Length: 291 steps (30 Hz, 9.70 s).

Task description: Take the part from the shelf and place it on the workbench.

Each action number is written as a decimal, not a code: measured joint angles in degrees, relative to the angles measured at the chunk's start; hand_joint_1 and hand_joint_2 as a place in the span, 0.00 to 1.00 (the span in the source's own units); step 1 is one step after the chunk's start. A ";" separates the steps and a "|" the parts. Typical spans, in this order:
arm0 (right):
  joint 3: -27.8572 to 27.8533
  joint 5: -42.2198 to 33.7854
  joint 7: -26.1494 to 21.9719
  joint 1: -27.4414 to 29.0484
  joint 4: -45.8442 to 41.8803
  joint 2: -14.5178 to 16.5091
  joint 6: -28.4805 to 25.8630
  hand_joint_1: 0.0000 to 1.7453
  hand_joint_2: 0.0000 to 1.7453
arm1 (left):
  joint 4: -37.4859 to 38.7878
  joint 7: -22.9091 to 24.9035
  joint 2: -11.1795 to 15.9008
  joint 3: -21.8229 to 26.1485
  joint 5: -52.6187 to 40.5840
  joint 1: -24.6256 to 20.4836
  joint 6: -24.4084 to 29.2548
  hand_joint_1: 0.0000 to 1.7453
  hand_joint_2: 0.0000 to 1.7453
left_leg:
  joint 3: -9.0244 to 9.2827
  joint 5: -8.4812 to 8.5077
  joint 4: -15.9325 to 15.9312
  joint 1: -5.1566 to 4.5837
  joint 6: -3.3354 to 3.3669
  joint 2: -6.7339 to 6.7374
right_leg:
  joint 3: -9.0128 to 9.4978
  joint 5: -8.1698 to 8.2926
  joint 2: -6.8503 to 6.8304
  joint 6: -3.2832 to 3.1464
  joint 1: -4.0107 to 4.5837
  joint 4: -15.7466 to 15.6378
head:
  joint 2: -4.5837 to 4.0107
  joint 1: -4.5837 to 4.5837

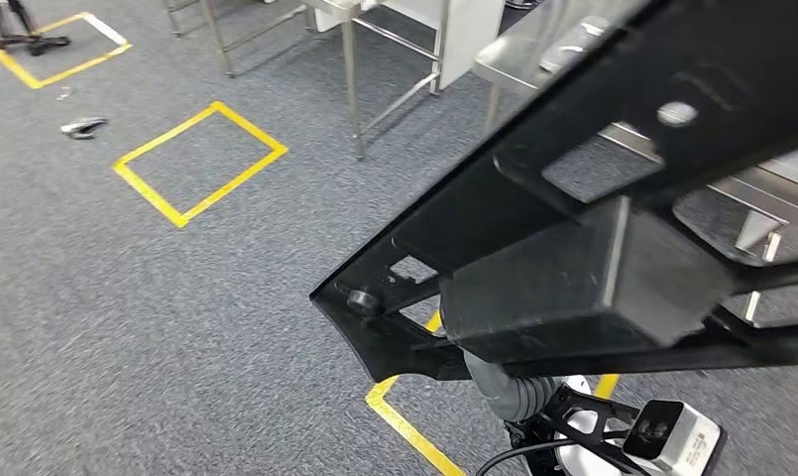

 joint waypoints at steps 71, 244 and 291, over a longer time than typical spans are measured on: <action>-0.07 0.14 -0.08 -0.42 0.25 1.04 0.07 1.00 1.00 | 0.02 -0.58 0.11 -1.56 -1.08 0.55 0.04 0.00 1.00 | 4.88 -5.33 3.09 -0.50 -2.03 1.58 | 5.31 8.65 -1.84 -2.97 1.70 -14.29 | 0.00 -0.86; 11.90 71.51 17.41 -19.36 34.94 -2.15 -38.63 1.00 1.00 | -0.02 0.12 0.62 0.11 2.42 0.73 -1.62 0.00 1.00 | -1.37 0.66 1.74 -0.67 0.20 -1.98 | 0.94 -0.39 -0.22 -0.27 0.31 0.37 | 0.00 -0.50; 12.66 73.64 20.20 -33.90 68.61 -7.49 -35.73 0.75 0.75 | -0.02 -0.57 -1.08 -0.04 1.13 0.98 -3.81 0.00 1.00 | -2.64 -11.59 13.80 -0.70 -2.43 -1.86 | 10.93 8.37 0.25 -4.59 2.15 -18.34 | 0.01 -1.92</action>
